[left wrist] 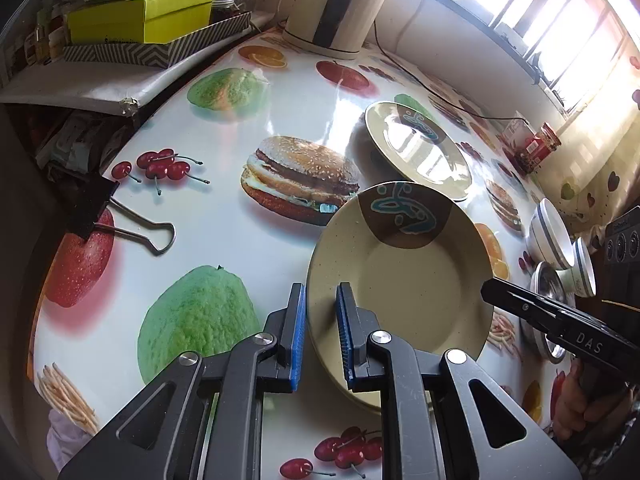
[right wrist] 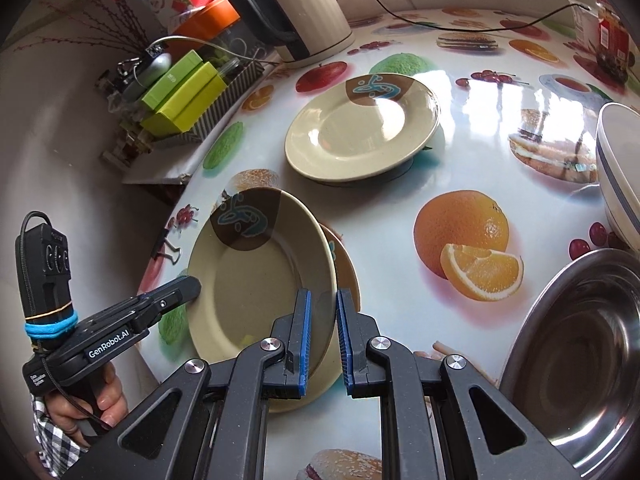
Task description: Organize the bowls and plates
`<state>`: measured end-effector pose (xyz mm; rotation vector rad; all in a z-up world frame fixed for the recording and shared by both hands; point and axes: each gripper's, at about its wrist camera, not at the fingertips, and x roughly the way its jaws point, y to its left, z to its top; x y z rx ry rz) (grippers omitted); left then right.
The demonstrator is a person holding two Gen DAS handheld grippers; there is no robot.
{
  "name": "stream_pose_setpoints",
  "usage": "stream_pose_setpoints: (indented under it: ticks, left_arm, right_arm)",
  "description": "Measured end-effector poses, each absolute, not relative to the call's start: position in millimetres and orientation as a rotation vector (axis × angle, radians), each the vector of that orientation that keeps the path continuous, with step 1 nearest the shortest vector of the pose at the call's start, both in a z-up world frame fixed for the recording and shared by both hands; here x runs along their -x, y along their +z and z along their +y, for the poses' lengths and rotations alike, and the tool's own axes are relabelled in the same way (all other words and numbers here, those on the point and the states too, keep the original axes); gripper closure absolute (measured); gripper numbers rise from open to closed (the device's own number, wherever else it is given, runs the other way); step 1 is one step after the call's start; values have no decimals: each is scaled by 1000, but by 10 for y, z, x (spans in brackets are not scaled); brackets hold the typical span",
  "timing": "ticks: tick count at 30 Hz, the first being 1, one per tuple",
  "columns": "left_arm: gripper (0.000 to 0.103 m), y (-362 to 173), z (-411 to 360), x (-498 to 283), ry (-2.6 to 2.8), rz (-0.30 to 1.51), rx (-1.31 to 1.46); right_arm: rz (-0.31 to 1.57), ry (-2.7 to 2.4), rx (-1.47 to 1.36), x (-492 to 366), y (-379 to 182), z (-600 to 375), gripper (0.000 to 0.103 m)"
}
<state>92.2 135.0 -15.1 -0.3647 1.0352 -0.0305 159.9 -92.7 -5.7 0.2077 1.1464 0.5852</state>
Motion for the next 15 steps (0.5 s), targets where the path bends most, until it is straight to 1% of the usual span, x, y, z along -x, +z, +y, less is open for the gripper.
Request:
stream_pose_setpoints:
  ticks: [15]
  left_arm:
    - [87,-165,1271,-933,-29,1050,331]
  right_arm:
    - [1155,564,-211,-1517,-110,-984,90]
